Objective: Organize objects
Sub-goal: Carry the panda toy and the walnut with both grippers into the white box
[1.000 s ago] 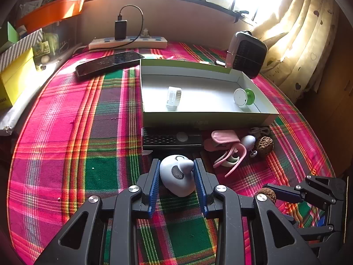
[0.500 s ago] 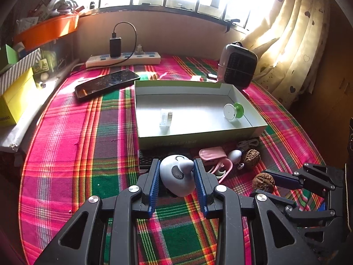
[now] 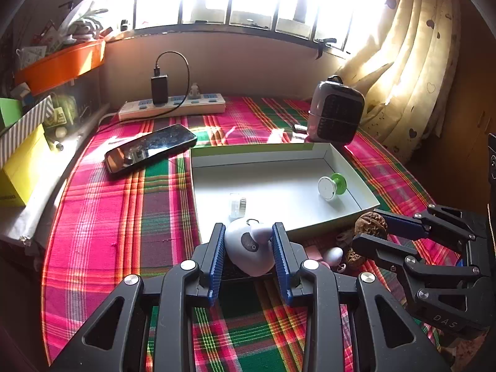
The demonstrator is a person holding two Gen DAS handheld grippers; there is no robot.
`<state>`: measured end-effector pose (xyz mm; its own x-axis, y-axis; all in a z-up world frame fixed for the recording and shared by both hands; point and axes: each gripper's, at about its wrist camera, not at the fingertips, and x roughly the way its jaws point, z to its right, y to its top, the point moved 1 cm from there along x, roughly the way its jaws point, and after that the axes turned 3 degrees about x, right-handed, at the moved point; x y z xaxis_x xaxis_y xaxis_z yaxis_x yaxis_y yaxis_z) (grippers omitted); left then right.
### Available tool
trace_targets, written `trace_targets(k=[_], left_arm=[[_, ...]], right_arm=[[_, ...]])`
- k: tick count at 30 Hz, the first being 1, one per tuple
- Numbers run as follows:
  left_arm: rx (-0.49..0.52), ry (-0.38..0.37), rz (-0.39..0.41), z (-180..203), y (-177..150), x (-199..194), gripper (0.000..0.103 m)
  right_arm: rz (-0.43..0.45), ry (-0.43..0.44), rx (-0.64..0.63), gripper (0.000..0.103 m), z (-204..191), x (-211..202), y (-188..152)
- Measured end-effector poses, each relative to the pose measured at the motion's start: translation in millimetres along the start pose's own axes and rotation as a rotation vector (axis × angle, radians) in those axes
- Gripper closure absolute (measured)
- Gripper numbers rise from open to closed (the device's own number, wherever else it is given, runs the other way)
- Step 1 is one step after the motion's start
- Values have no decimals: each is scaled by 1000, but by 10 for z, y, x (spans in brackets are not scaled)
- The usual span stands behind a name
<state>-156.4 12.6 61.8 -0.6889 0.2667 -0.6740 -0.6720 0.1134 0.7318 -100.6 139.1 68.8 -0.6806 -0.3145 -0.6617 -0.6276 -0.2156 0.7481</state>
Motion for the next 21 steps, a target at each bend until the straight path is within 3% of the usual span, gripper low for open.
trace_targets(k=[11, 21], left_arm=[[-7, -1, -13, -114, 245, 263, 75], [2, 3, -47, -183, 452, 646, 75]], right_arm=[[-15, -52, 32, 73, 304, 351, 365], [-88, -100, 69, 73, 550, 846, 545]])
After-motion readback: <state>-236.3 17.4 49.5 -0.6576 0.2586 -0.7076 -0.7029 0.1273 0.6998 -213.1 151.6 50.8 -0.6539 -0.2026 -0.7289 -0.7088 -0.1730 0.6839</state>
